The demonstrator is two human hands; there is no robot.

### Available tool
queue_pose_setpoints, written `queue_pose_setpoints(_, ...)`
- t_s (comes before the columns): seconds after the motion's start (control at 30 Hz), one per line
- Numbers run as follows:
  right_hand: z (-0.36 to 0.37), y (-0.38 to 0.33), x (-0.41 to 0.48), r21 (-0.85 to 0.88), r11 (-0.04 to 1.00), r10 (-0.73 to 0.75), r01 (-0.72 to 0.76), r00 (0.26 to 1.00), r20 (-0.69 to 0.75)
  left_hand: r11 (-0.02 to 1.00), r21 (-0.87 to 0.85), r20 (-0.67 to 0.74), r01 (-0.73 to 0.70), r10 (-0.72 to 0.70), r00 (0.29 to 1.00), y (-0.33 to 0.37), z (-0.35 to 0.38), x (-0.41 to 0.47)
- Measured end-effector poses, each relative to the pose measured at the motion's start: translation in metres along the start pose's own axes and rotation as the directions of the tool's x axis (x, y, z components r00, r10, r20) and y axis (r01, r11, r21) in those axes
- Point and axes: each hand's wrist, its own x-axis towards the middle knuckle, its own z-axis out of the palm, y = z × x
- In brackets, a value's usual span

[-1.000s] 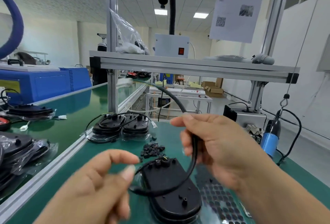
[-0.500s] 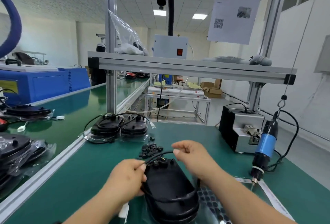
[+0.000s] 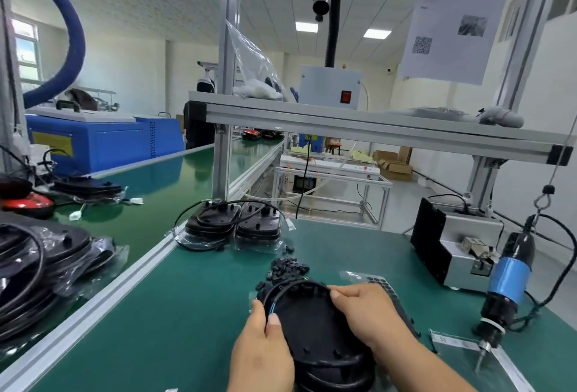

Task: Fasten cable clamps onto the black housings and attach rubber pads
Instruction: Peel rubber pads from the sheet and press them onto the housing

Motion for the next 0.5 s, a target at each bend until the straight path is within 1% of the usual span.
queue_pose_setpoints(0.07,0.006,-0.015,0.003,0.105,0.995,0.004,-0.006,1.0,0.024,0.995,-0.104,-0.048,-0.01,0.006,0.999,0.002,-0.009,0.004)
queue_pose_setpoints(0.17,0.024,-0.049,0.008,0.245,0.969,-0.044,0.019,0.994,0.097,0.956,-0.29,-0.145,-0.039,-0.003,0.989,-0.002,-0.027,0.019)
queue_pose_setpoints(0.27,0.057,-0.088,0.014,0.327,0.944,-0.1,0.045,0.983,0.152,0.857,-0.51,-0.237,-0.072,-0.06,0.97,-0.008,-0.055,0.04)
queue_pose_setpoints(0.33,0.086,-0.115,0.02,0.364,0.931,-0.124,0.042,0.971,0.206,0.796,-0.595,-0.293,-0.111,-0.087,0.952,-0.009,-0.08,0.053)
queue_pose_setpoints(0.4,0.115,-0.144,0.023,0.415,0.91,-0.146,0.003,0.939,0.312,0.752,-0.635,-0.363,-0.175,-0.09,0.927,-0.008,-0.112,0.063)
queue_pose_setpoints(0.5,0.161,-0.19,0.018,0.516,0.854,-0.237,-0.072,0.828,0.508,0.707,-0.641,-0.484,-0.298,-0.071,0.872,-0.001,-0.165,0.066)
